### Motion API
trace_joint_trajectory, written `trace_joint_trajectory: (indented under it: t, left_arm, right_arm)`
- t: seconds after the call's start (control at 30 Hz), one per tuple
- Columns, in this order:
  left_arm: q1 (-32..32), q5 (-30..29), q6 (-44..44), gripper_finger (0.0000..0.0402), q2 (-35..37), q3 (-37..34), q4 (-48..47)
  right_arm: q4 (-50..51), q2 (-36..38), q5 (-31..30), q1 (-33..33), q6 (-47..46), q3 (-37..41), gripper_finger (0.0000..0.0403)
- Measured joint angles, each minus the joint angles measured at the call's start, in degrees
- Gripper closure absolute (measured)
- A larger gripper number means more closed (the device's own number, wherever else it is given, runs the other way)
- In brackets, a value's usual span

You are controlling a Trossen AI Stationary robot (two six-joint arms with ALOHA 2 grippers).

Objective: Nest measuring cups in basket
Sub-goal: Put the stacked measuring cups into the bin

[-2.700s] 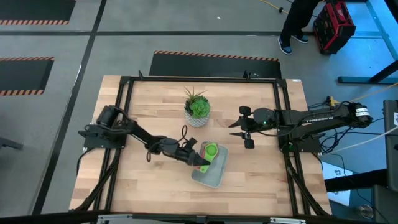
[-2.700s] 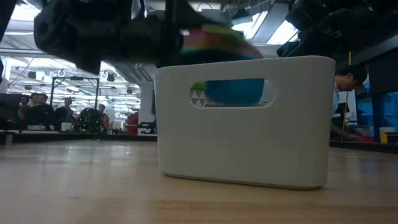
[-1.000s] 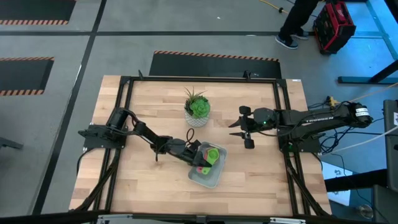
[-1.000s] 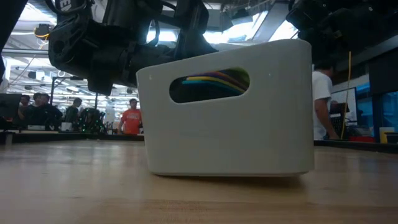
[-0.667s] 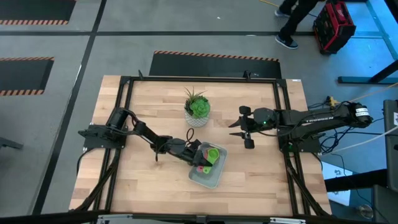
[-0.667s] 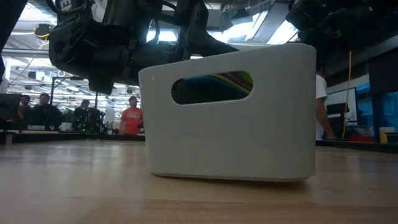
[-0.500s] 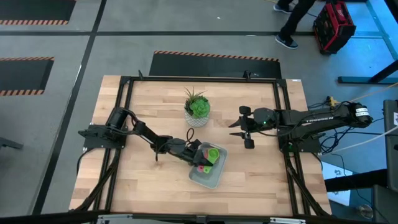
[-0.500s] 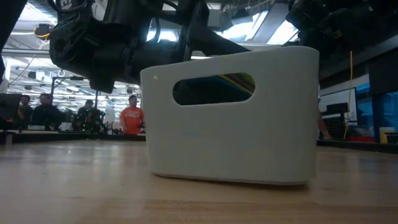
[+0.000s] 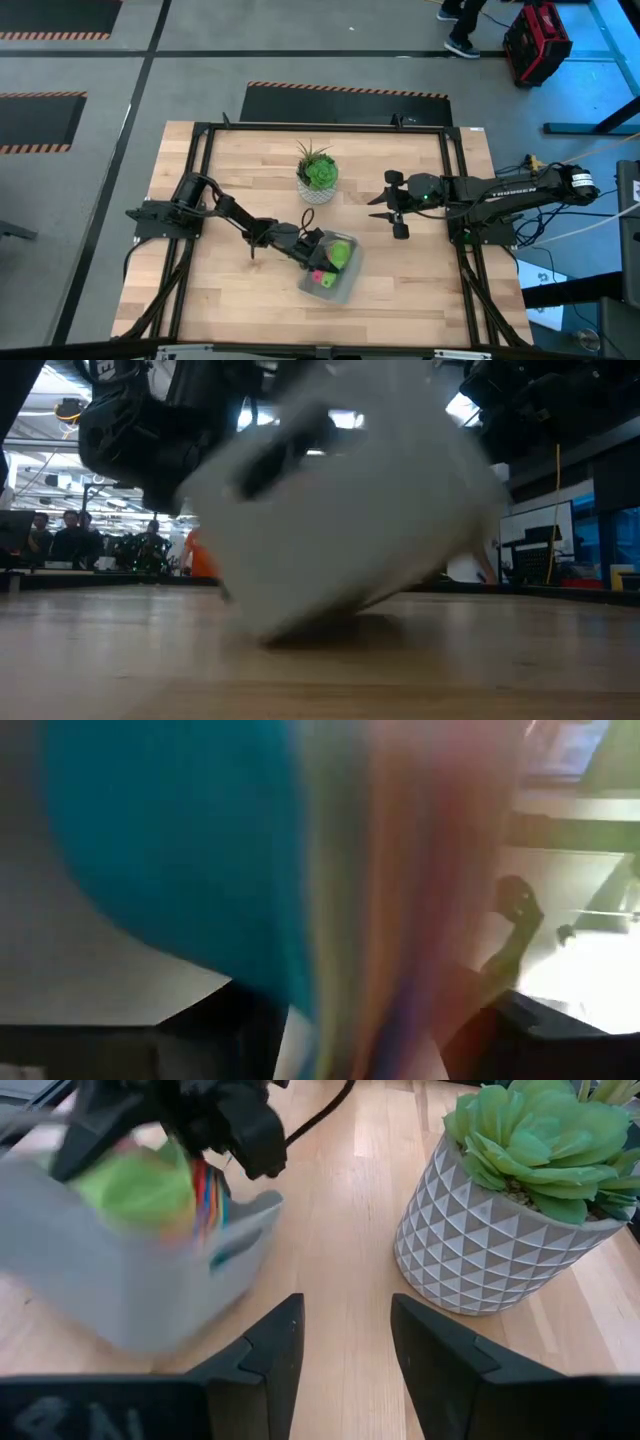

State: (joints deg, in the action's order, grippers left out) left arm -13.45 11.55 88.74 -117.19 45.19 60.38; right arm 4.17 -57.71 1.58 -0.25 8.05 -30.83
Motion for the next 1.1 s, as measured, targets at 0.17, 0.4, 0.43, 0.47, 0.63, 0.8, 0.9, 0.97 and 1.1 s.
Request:
trace_joint_trajectory:
  t: [0.17, 0.4, 0.43, 0.47, 0.63, 0.8, 0.9, 0.97, 1.1]
  left_arm:
    - [0.00, -0.19, -0.37, 0.0193, -0.21, -0.15, -1.27]
    - [0.00, -0.26, -0.44, 0.0193, -0.19, -0.13, -1.23]
    - [0.00, -0.26, -0.43, 0.0194, -0.17, -0.13, -1.20]
    - [0.00, -0.27, -0.44, 0.0193, -0.17, -0.13, -1.18]
    - [0.00, -0.26, -0.71, 0.0192, -0.17, -0.13, -1.09]
    - [0.00, -0.28, -0.76, 0.0192, -0.13, -0.13, -1.05]
    - [0.00, -0.28, -0.74, 0.0192, -0.13, -0.11, -1.03]
    - [0.00, -0.28, -0.74, 0.0192, -0.11, -0.11, -1.00]
    - [0.00, -0.28, -0.39, 0.0192, -0.08, -0.11, -0.98]
  right_arm:
    - [0.00, 0.00, 0.00, 0.00, 0.00, 0.00, 0.0247]
    - [0.02, 0.00, 0.00, -0.02, 0.00, 0.00, 0.0247]
    - [0.01, 0.00, 0.00, -0.02, 0.00, 0.00, 0.0247]
    - [0.03, 0.00, 0.00, -0.01, -0.01, 0.00, 0.0247]
    - [-0.01, 0.00, 0.00, -0.02, 0.16, 0.00, 0.0247]
    - [-1.02, 0.00, 2.93, 0.17, 4.22, 0.00, 0.0247]
    - [-3.66, 0.00, 10.37, 0.17, 4.46, 0.00, 0.0247]
    - [-4.45, 0.00, 15.05, 0.20, 4.46, 0.00, 0.0247]
    - [-4.75, -0.04, 18.40, 0.36, 4.32, 0.00, 0.0247]
